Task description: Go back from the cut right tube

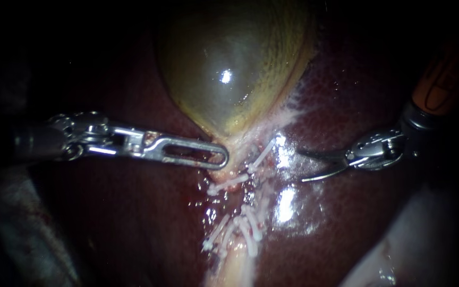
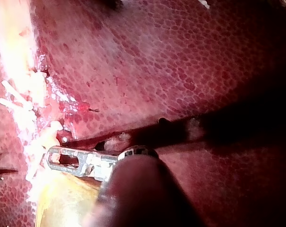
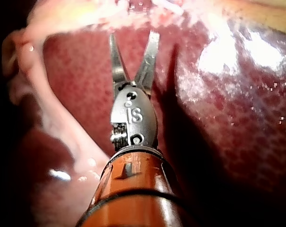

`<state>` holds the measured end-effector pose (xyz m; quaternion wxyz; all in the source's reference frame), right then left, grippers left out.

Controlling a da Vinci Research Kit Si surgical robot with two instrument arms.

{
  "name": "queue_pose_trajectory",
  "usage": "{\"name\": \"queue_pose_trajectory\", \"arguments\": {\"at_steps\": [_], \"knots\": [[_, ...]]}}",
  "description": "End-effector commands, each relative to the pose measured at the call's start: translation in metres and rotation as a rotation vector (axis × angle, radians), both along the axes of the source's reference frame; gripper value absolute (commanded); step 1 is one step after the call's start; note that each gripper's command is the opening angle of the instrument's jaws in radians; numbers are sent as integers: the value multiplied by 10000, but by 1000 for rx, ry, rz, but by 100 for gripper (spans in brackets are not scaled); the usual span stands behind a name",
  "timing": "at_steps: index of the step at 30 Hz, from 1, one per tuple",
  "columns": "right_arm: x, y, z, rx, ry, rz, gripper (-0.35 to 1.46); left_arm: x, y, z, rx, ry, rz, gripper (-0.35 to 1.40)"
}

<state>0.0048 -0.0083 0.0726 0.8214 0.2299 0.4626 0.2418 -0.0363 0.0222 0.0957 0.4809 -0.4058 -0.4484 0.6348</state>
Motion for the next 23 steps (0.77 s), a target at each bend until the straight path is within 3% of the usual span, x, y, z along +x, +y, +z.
{"name": "queue_pose_trajectory", "arguments": {"at_steps": [1,13,23], "knots": [[0,0,0,0,0,0,59,-1,0,1,0,1,2,-35],[0,0,0,0,0,0,61,-4,0,6,5,0,4,-35],[0,0,1,0,0,0,79,-4,0,6,6,-2,6,-35]]}}
